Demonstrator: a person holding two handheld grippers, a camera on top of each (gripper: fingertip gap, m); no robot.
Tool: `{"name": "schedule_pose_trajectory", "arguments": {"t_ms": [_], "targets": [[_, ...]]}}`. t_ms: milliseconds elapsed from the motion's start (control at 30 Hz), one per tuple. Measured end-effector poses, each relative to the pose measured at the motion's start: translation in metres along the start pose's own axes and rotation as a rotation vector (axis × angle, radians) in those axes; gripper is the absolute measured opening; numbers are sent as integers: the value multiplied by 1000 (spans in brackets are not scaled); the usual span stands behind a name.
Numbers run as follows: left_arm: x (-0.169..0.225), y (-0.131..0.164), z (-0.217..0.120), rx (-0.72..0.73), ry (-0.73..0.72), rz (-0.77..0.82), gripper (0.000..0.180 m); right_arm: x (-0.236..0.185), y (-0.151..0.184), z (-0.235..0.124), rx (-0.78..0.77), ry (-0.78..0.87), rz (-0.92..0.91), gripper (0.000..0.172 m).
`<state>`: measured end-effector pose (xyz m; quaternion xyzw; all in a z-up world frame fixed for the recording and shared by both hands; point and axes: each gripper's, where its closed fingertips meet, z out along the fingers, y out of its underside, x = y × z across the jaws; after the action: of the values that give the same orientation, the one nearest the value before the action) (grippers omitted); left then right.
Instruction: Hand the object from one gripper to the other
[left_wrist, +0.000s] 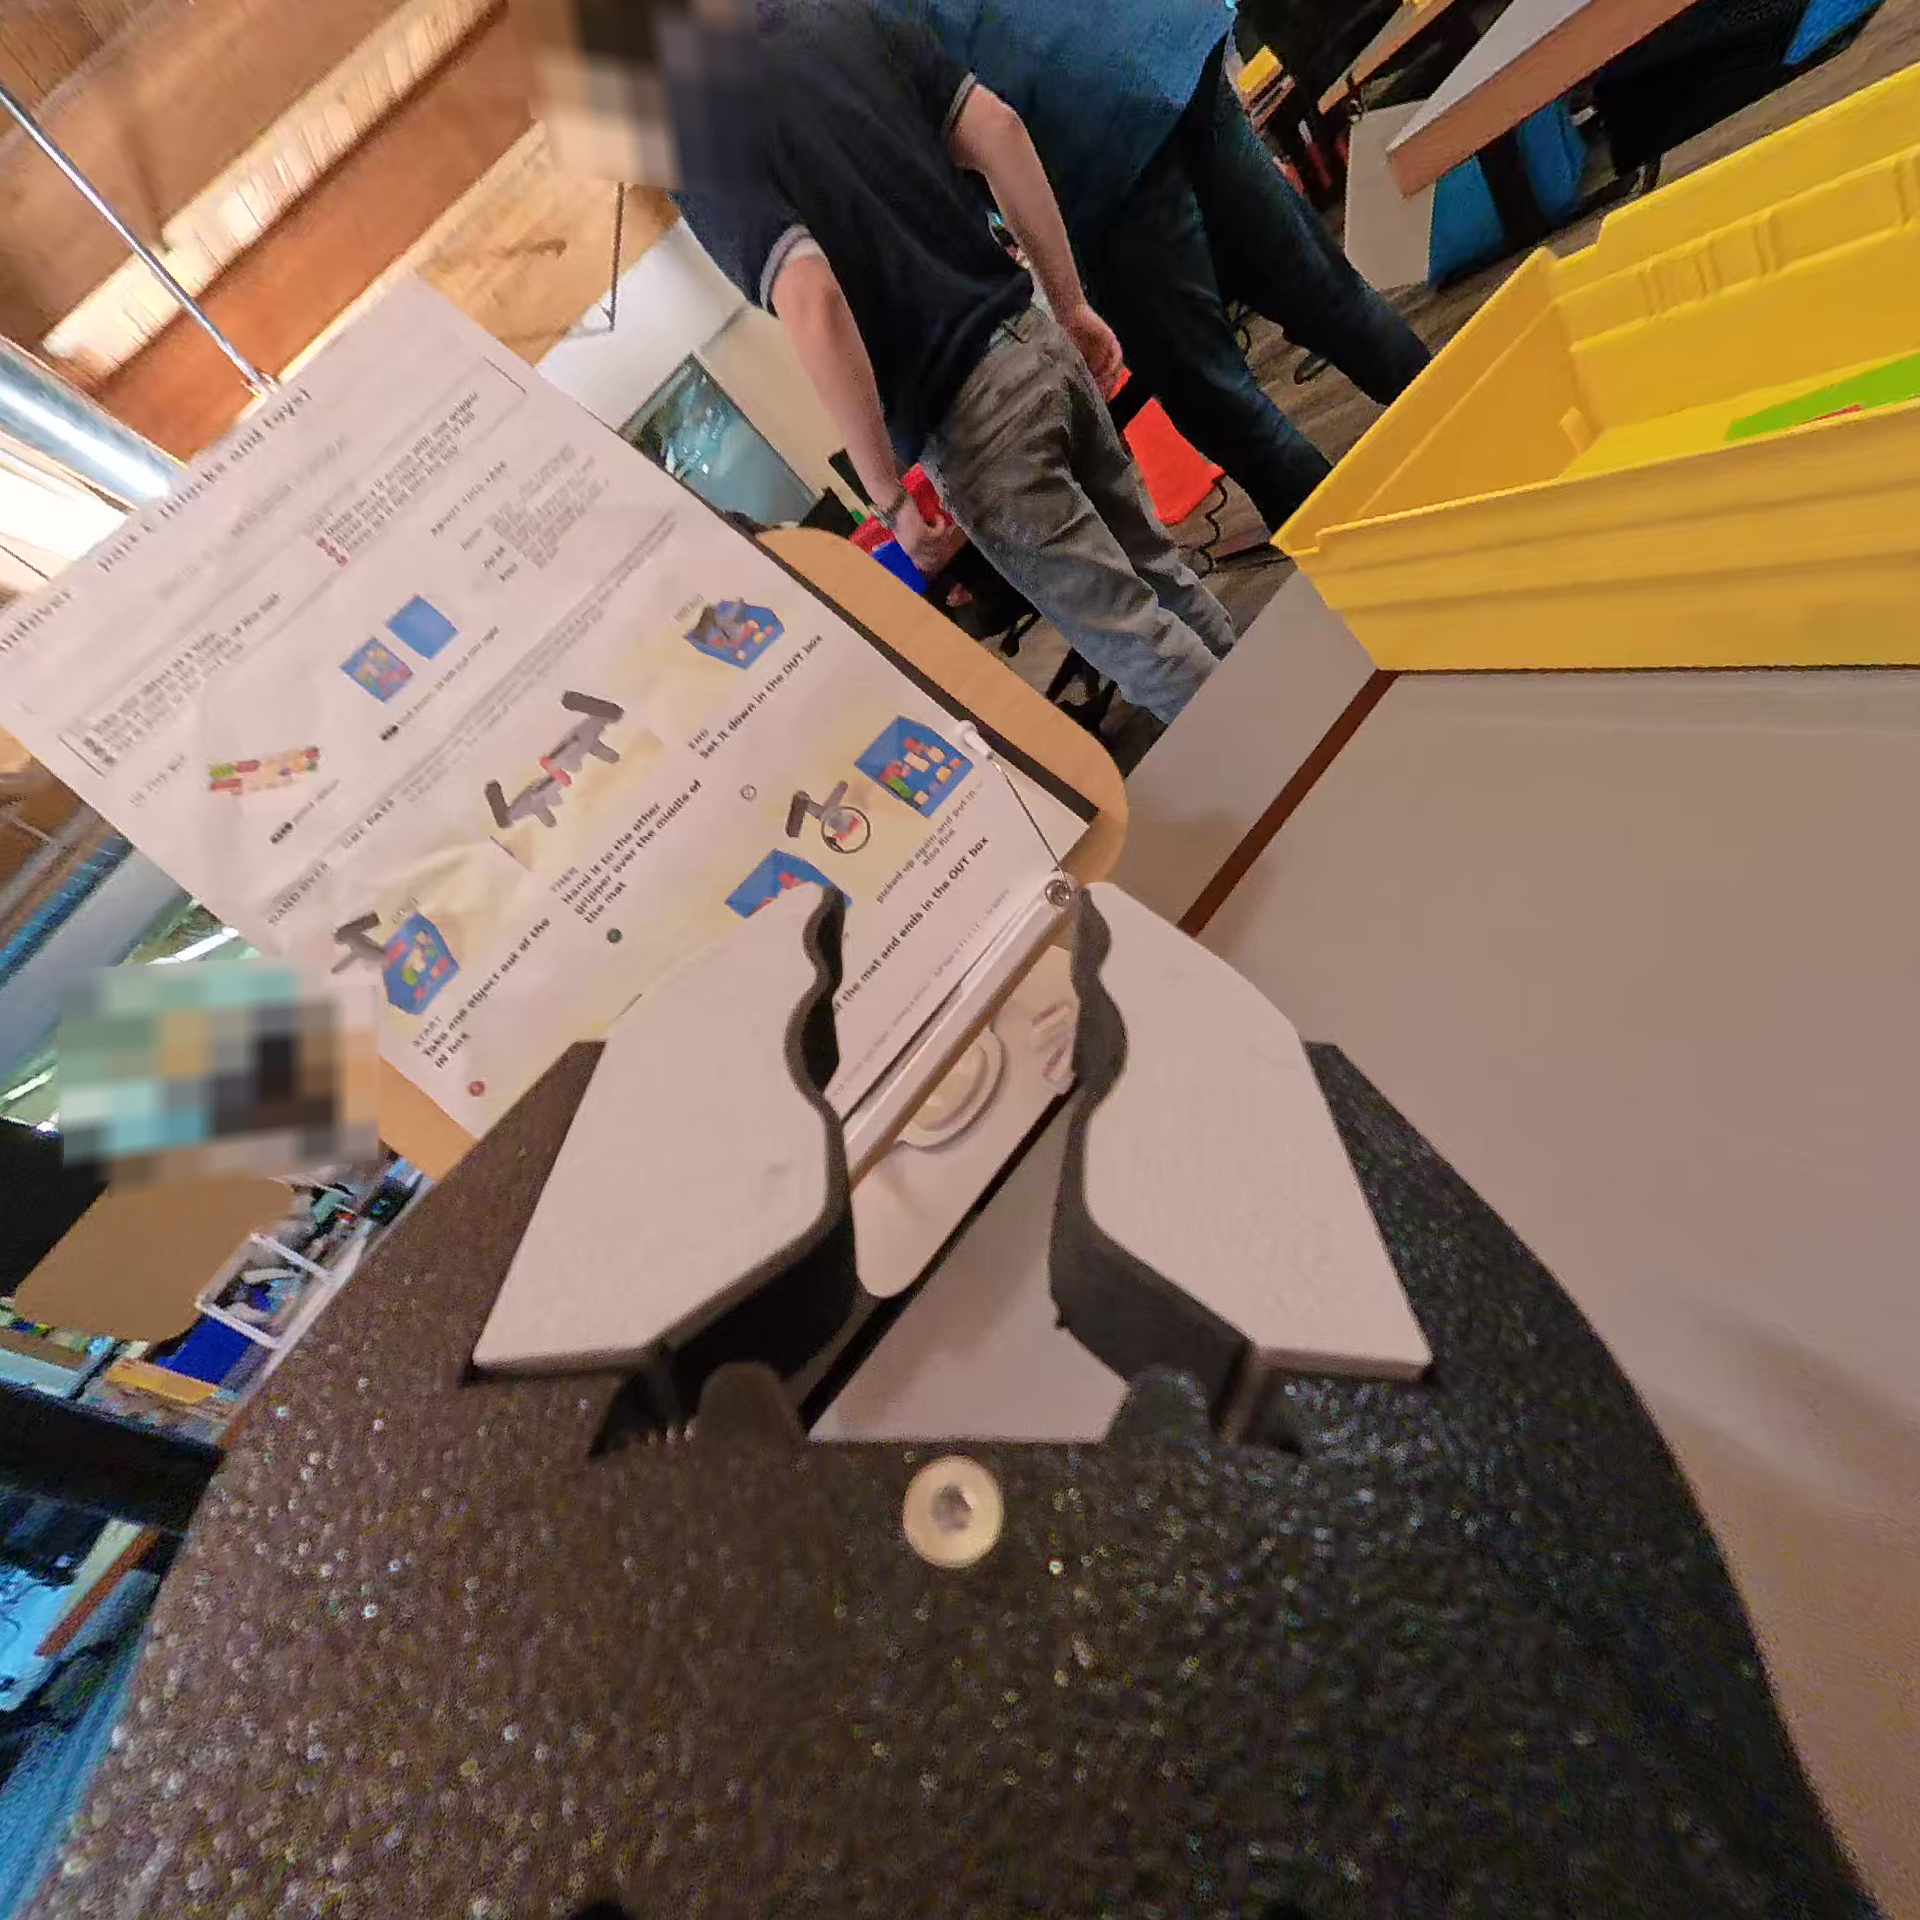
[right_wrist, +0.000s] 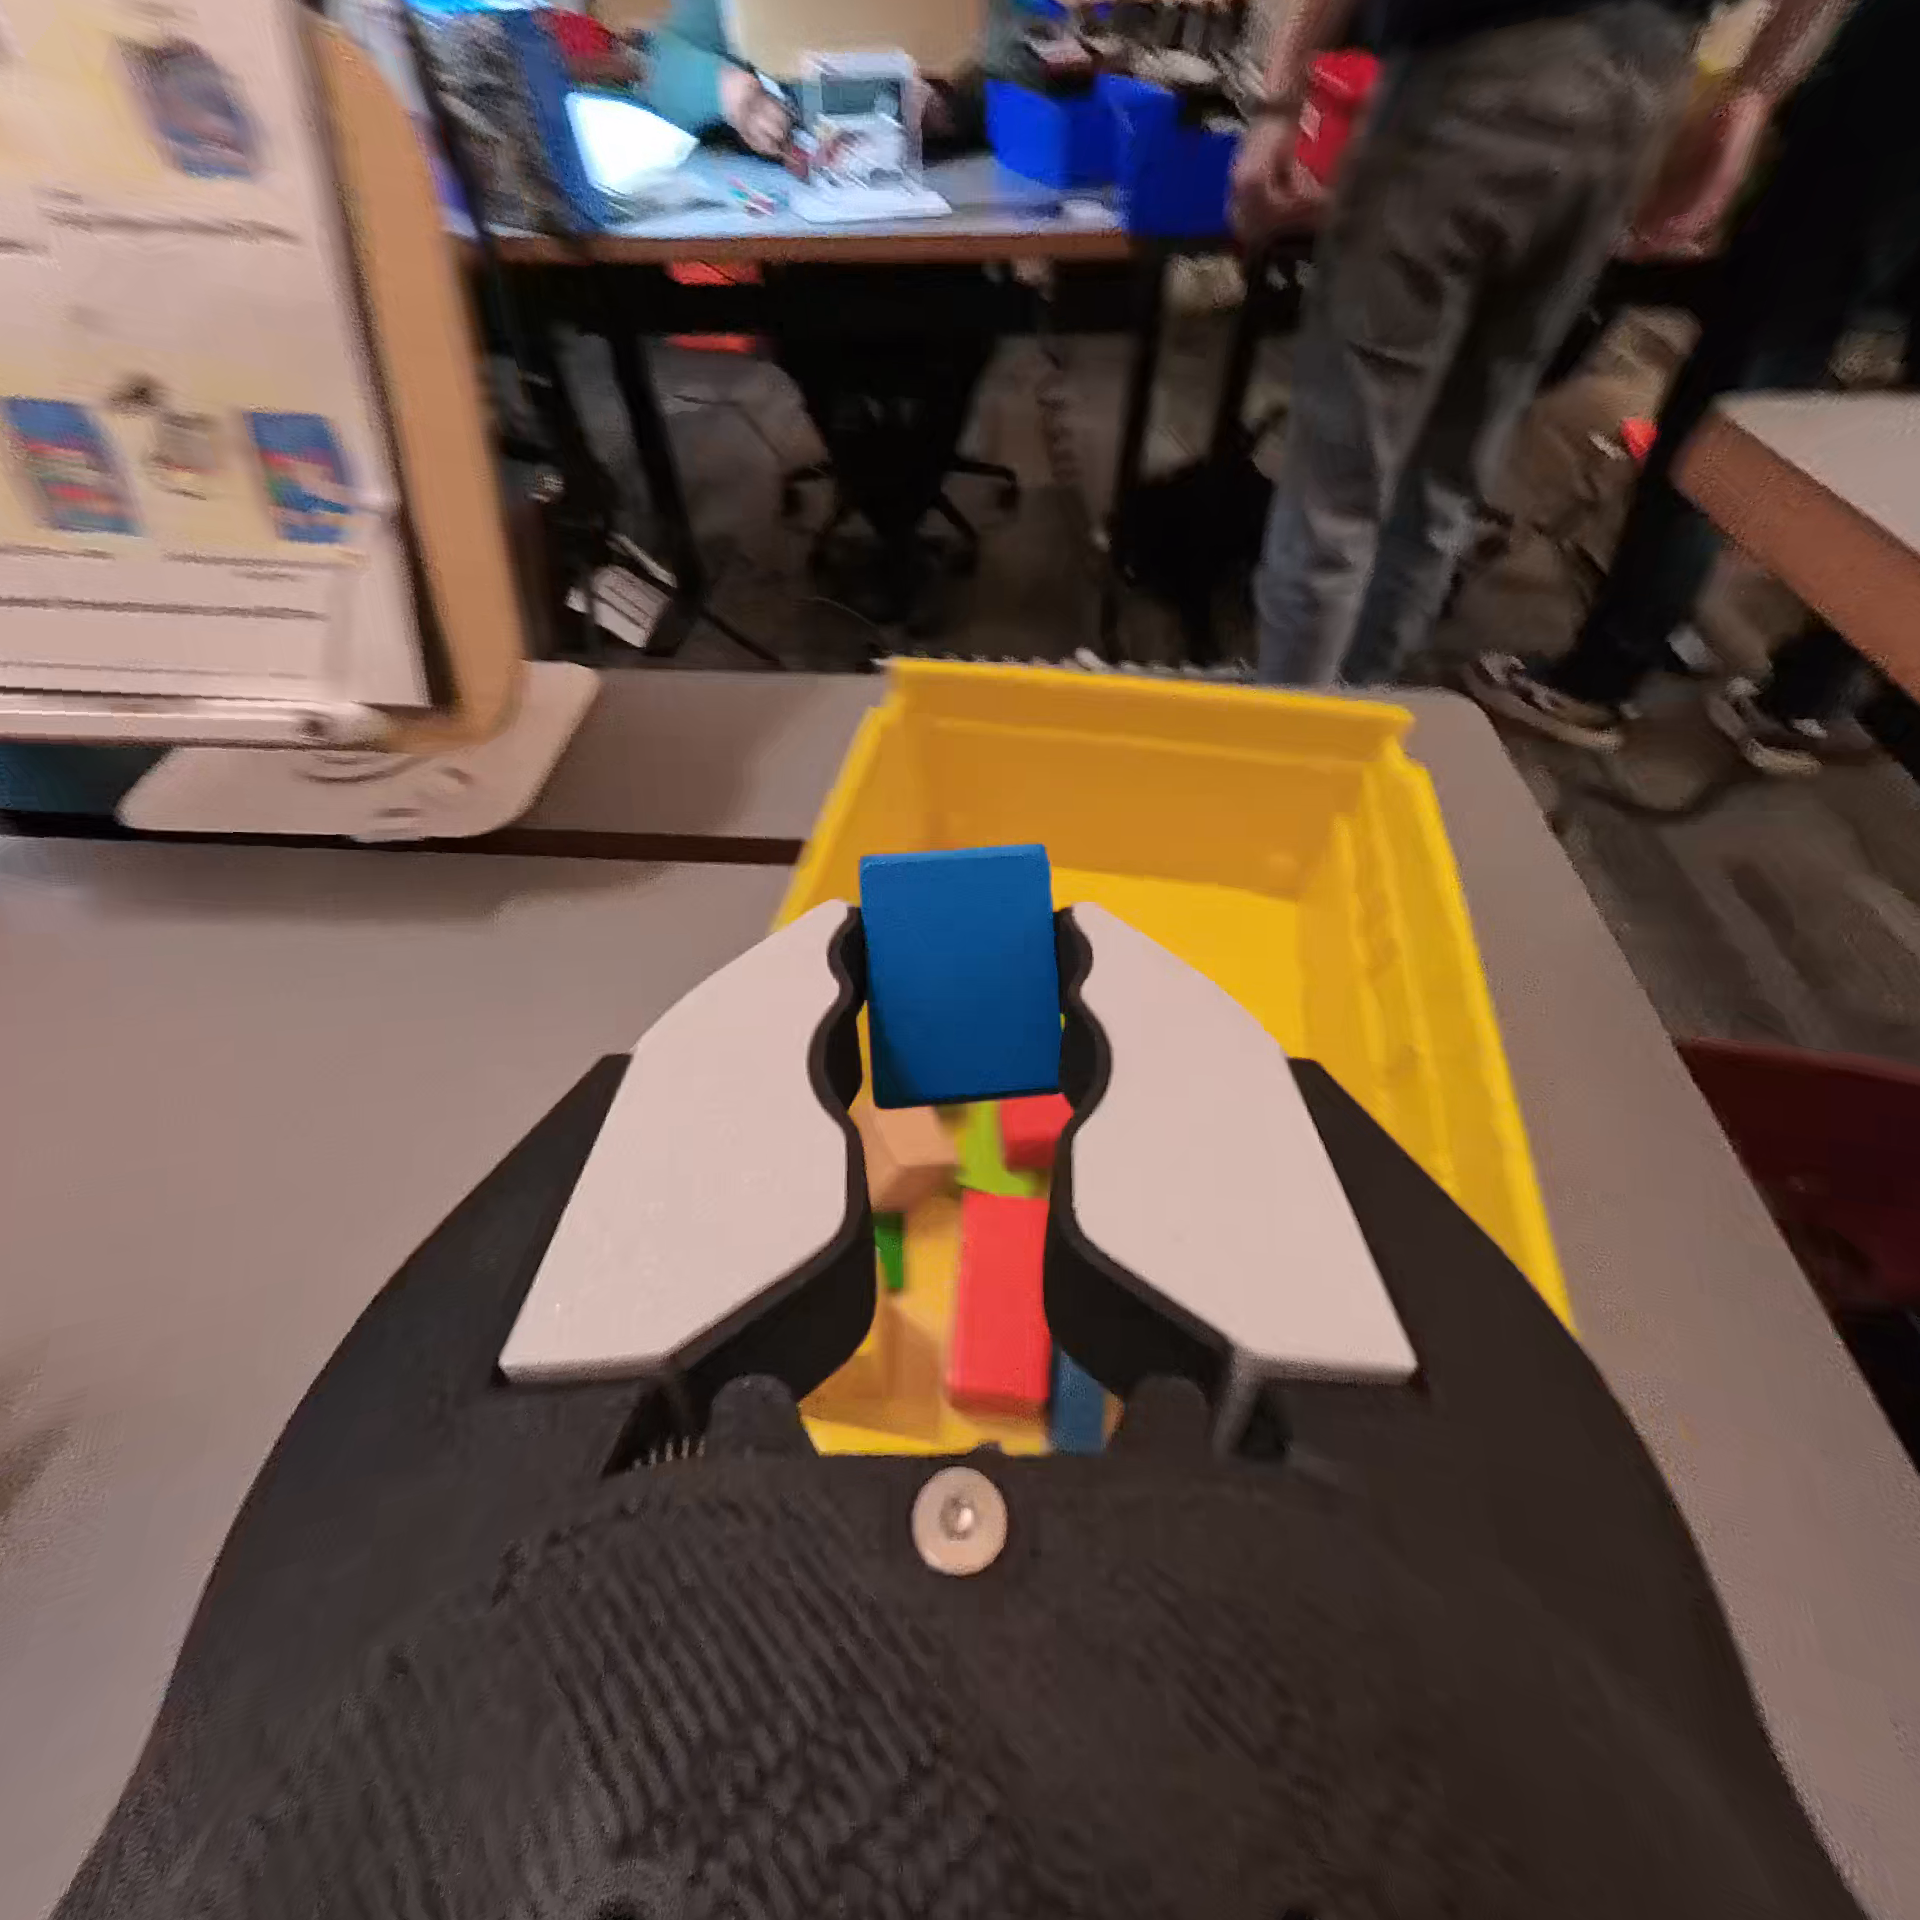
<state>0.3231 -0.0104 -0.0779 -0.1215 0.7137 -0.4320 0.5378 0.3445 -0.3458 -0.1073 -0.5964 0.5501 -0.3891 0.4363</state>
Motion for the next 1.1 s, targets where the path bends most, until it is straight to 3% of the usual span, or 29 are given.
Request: {"name": "schedule_pose_trajectory", "arguments": {"t_ms": [233,367,667,700,767,933,1100], "targets": [[11,14,5,-60,58,12,39,33,51,26,-181,85,-21,35],[14,20,6,-89,66,65,38,60,57,45,-234,159,-63,35],[19,31,12,-102,93,8,36,95,89,78,-324,271,-127,35],[20,33,13,-110,96,2,36,94,88,79,-309,273,-123,35],[22,34,15,-119,102,-18,37,95,83,79,-275,289,-132,53],[15,27,8,-100,107,-110,37,84,64,68,-268,278,-169,60],[-31,34,-22,-170,51,-252,37,27,15,46,-92,136,-160,62]]}}
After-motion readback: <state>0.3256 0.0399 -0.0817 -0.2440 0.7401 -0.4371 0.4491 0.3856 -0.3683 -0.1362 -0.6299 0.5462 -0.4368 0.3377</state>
